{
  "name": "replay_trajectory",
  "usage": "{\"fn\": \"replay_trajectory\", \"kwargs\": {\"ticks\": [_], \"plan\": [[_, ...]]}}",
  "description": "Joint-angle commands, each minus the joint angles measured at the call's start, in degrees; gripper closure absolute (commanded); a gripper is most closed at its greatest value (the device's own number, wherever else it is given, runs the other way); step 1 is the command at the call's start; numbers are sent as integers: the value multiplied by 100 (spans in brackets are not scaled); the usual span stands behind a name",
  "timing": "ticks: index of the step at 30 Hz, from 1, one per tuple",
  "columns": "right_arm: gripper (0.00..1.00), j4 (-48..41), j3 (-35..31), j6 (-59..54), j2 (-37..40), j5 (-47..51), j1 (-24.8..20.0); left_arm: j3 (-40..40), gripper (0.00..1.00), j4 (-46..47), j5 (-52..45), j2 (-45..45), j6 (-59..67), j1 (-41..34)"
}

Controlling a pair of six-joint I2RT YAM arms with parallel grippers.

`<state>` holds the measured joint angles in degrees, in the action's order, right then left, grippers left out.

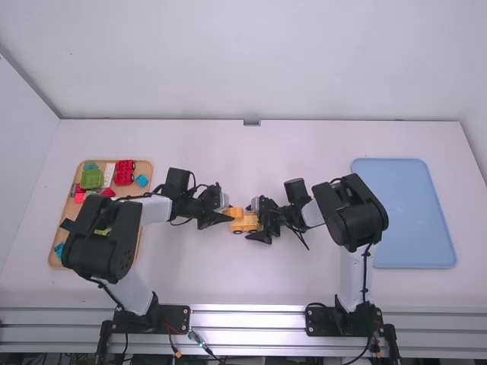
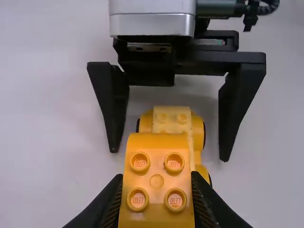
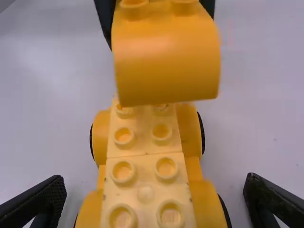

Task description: Assemble lego blocks to make yellow taxi

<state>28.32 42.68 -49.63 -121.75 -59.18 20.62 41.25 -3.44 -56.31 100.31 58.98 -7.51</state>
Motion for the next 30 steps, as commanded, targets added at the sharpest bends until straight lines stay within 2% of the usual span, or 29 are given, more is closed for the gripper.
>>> {"fn": "replay_trajectory", "kwargs": {"ticks": [1, 16, 17, 20, 24, 30], "plan": [[1, -4, -33, 20, -50, -96, 35, -31, 78, 42, -164, -155, -262, 31], [0, -87, -28, 13, -50, -74, 44, -127, 79, -74, -101, -155, -260, -264], [1, -87, -28, 11, -50, -74, 44, -127, 79, -79, -101, -155, -258, -264], [18, -2, -28, 11, -50, -101, 17, -142, 80, -109, -103, -155, -262, -264], [26, -28, -28, -129, -50, -120, 7, -234, 81, -291, -127, -153, -262, -262], [31, -37, -28, -138, -50, -138, 7, -391, 84, -793, 105, -153, -673, -437]]}}
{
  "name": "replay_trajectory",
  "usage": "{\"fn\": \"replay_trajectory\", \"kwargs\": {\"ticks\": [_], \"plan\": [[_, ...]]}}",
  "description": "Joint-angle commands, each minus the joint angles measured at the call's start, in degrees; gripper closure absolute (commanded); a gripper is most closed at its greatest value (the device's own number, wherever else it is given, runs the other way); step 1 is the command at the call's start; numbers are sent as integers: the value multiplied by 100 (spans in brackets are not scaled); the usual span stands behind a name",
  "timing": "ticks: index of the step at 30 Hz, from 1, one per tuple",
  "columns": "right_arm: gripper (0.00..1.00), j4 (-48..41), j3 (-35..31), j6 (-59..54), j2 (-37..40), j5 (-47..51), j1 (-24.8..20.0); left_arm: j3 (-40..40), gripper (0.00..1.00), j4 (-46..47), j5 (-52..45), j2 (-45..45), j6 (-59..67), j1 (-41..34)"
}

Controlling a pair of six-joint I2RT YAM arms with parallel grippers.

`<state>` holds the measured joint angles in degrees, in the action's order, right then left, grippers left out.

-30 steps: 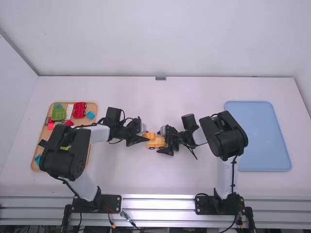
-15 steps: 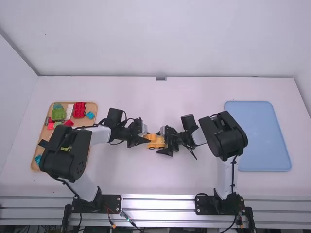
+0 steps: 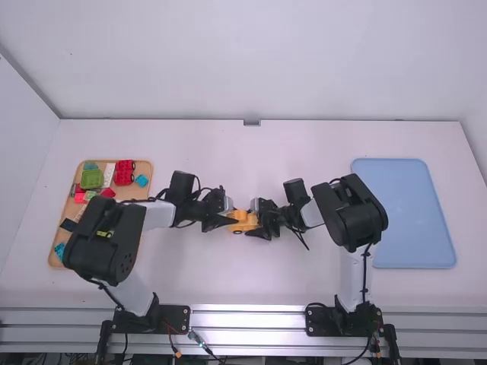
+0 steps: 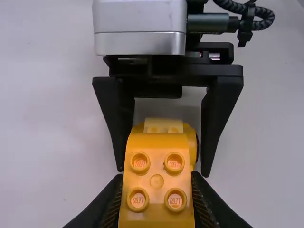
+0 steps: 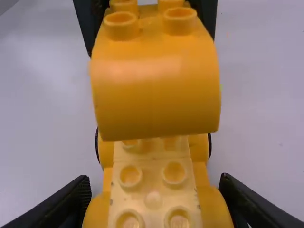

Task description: Assemble lego blocks to make yellow taxi

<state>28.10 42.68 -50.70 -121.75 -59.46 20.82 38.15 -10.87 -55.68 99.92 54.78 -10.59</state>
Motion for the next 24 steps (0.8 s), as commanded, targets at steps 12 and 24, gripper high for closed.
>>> {"fn": "replay_trajectory", "kwargs": {"ticks": [12, 24], "plan": [[56, -173, -33, -195, -50, -125, -13, -98, 92, -190, 540, -81, -251, -398], [59, -286, -33, -356, -50, -151, -15, -72, 93, -470, 262, 232, -439, -404]]}}
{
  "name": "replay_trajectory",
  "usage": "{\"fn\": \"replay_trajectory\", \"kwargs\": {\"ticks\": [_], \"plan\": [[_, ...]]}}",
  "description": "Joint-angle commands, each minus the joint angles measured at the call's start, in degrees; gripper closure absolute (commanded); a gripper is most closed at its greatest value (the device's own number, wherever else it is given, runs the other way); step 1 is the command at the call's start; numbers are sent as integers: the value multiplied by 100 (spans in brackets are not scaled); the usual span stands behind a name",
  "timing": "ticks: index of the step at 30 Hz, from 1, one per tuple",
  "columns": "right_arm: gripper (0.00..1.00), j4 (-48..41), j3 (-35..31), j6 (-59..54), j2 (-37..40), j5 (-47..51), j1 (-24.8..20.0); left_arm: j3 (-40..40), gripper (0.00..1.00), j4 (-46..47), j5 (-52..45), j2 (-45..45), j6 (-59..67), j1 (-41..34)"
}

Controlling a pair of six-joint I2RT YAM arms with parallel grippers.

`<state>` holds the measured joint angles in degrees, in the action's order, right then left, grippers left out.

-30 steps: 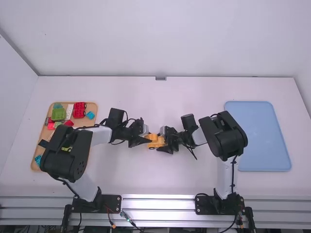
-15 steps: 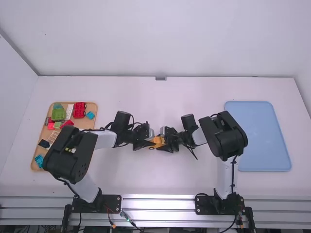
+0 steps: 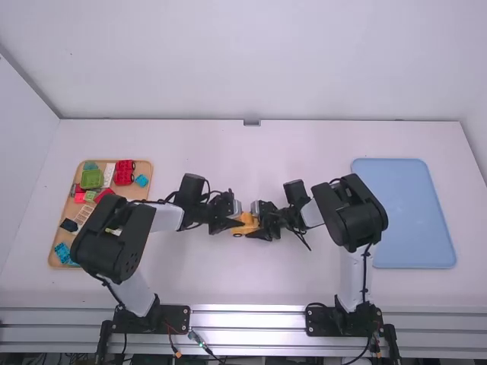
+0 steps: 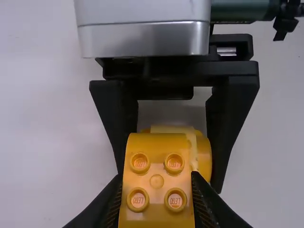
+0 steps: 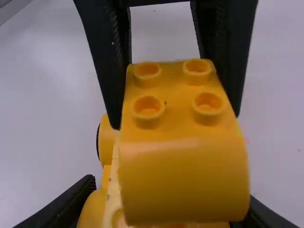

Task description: Assemble lego blocks to make yellow taxi

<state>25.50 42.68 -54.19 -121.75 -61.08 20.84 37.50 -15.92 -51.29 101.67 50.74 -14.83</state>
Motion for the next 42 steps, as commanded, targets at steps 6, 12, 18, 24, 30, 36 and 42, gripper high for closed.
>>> {"fn": "replay_trajectory", "kwargs": {"ticks": [6, 12, 18, 24, 30, 36, 42], "plan": [[59, -20, -33, -7, -50, 7, -17, -46, 94, 68, -181, 57, -35, -26], [59, 46, -33, 103, -50, 9, -22, -63, 95, 68, -223, 57, -35, -55], [59, 238, -33, 339, -50, 114, -22, -184, 97, -107, -221, 76, 2, -57], [59, 225, -33, 339, -50, 114, 63, -306, 98, -581, -162, 232, -48, -55], [59, 214, -33, 341, -50, 111, 59, -48, 98, -531, -348, 562, -109, -55], [59, 216, -33, 339, -50, 114, 55, 46, 98, -46, -284, 566, 264, -61], [58, 238, -33, 341, -50, 109, 55, 44, 98, 114, 66, 645, 291, -125]]}}
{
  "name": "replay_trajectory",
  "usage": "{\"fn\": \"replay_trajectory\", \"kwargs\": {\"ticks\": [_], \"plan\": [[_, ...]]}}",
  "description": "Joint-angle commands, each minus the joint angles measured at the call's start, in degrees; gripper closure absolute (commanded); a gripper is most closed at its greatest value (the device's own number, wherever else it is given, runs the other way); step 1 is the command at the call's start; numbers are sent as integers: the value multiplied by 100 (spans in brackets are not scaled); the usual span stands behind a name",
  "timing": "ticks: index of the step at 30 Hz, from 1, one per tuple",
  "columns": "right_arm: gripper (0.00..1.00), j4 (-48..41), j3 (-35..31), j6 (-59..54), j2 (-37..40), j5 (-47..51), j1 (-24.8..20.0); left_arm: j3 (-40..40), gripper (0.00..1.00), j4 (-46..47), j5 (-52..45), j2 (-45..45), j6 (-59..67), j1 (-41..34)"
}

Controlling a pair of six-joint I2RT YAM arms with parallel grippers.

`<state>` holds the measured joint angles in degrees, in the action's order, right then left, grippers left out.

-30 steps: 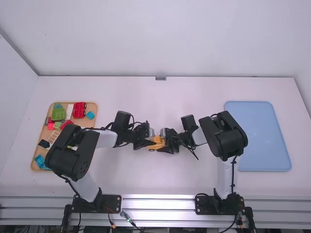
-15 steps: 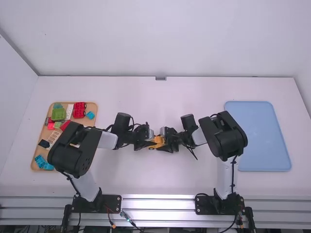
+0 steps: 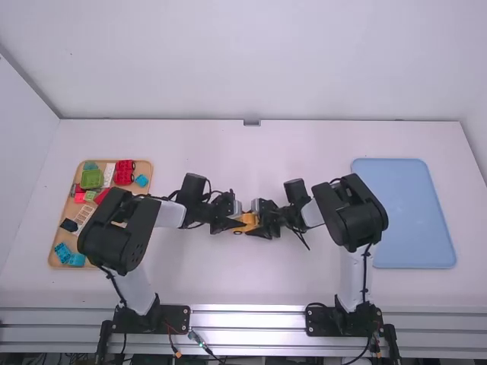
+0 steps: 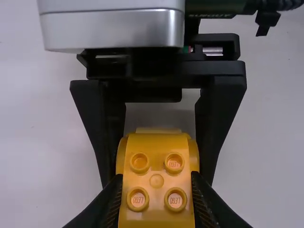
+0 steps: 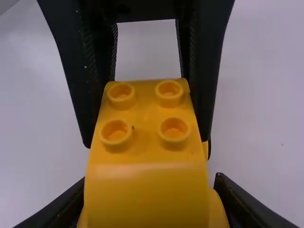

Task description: Assemble lego blocks to make yellow taxi

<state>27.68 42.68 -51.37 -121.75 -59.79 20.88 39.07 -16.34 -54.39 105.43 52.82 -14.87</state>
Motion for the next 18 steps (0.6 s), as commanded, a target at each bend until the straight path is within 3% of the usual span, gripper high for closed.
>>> {"fn": "replay_trajectory", "kwargs": {"ticks": [1, 11, 18], "plan": [[58, 20, -33, 59, -50, -20, 50, -114, 98, 157, 466, 299, 83, -144], [58, 20, -33, 59, -50, -20, 48, -114, 98, 310, 1510, 420, 57, -507], [58, 20, -33, 59, -50, -15, 50, -114, 98, 509, 1725, 420, 57, -501]]}}
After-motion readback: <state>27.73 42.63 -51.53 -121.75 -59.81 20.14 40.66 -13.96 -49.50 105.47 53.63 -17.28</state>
